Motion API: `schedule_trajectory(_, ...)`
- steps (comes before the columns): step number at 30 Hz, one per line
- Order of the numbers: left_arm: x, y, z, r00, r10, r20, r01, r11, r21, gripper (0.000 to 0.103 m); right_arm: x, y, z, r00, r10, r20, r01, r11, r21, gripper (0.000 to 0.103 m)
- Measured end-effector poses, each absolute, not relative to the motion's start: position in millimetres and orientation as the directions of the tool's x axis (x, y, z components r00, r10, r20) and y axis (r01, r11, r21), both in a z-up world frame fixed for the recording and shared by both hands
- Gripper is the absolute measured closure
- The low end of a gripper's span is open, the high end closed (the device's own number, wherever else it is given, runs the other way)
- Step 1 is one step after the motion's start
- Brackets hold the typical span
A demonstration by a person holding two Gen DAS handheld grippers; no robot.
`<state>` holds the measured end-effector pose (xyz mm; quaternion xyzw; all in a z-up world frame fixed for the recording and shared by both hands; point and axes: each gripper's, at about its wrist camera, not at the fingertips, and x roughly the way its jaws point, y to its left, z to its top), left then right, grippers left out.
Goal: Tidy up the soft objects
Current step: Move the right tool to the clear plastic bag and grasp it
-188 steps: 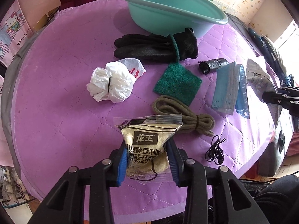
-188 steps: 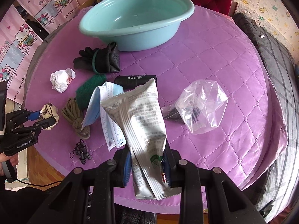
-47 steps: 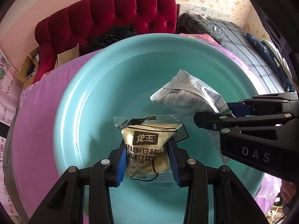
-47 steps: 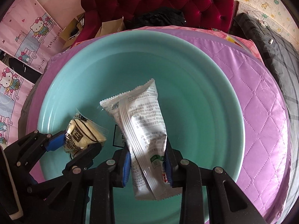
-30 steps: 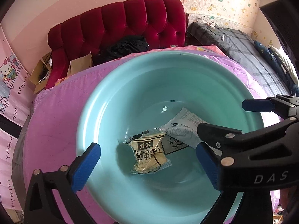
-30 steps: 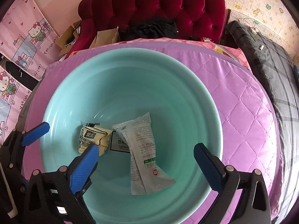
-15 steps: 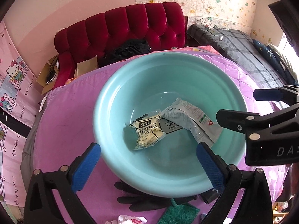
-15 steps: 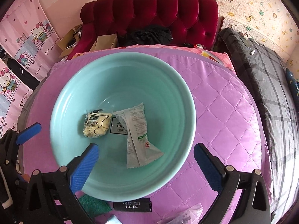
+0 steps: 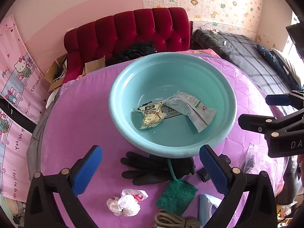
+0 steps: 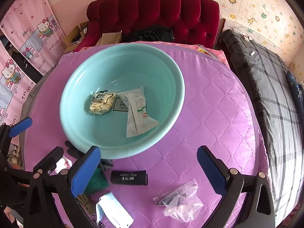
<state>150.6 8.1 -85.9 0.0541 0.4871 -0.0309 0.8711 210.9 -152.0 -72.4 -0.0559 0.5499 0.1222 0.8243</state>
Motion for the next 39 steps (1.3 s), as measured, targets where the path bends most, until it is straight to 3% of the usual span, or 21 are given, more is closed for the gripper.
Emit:
schedule_trajectory(26, 44.4, 27.2, -101.6, 0.556, 0.006, -0.831, 0.061, 0.997, 0.047, 0.0, 112.4, -210.6, -104.3, 0.419, 0.132, -0.898, -0.236, 0.971, 0.033, 0.0)
schedule_trajectory(39, 22.8, 17.3, -128.5, 0.537, 0.016, -0.843, 0.054, 0.997, 0.053, 0.0, 108.9, -220.8, -137.4, 0.381, 0.097, -0.919, -0.193, 0.981, 0.023, 0.0)
